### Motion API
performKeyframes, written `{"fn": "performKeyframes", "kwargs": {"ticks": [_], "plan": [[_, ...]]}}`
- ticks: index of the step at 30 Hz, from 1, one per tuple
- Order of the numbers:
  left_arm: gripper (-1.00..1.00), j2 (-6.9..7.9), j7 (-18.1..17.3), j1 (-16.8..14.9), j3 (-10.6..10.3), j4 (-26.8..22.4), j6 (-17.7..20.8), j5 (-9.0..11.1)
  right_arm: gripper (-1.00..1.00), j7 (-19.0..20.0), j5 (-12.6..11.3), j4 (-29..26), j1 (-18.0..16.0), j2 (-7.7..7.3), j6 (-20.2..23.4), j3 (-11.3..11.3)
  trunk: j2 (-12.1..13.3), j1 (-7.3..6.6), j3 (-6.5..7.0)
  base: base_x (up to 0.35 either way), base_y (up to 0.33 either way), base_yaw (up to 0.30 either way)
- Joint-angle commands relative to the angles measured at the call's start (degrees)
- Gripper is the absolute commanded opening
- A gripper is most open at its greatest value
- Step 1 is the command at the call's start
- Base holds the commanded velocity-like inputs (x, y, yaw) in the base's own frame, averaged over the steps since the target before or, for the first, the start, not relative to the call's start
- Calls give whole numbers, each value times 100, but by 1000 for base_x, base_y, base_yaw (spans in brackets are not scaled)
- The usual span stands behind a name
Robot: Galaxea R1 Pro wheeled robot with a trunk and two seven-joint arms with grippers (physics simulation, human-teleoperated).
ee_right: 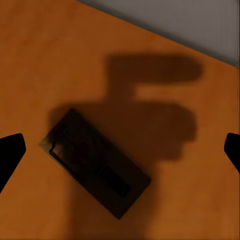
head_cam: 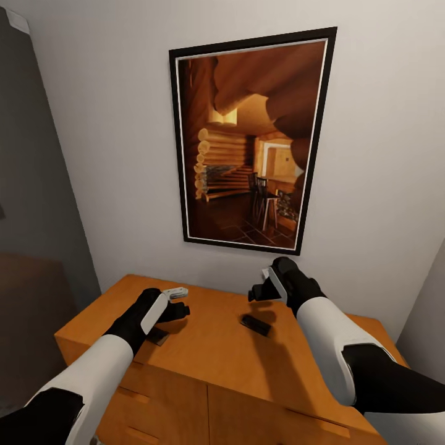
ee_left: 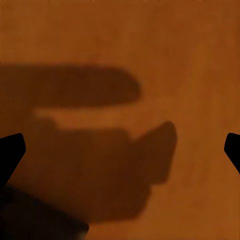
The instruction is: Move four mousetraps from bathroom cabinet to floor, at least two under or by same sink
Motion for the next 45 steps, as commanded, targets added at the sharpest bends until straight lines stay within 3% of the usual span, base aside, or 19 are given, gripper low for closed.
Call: {"fn": "performKeyframes", "kwargs": {"ticks": [1,21,27,33,40,45], "plan": [[100,3,53,-5,-22,-7,13,60,100,44,57,-7,-4,-12,22,1,-6,1,-9,0,0,0],[100,-5,62,-4,-25,-4,12,65,100,33,65,56,-4,-113,-111,-6,-6,1,-9,0,0,0],[100,0,62,-5,-33,0,14,66,100,59,40,75,-4,-244,-127,1,-6,1,-9,0,0,0],[100,-2,62,-5,-31,1,12,70,100,111,28,79,-4,-410,-57,171,-6,1,-9,0,0,0],[100,-11,62,-5,-37,0,7,66,100,570,22,72,-4,-620,117,491,-6,1,-9,0,0,0],[100,-14,63,-6,-38,-9,4,55,100,757,29,71,-4,-655,119,565,-6,1,-9,0,0,0]]}}
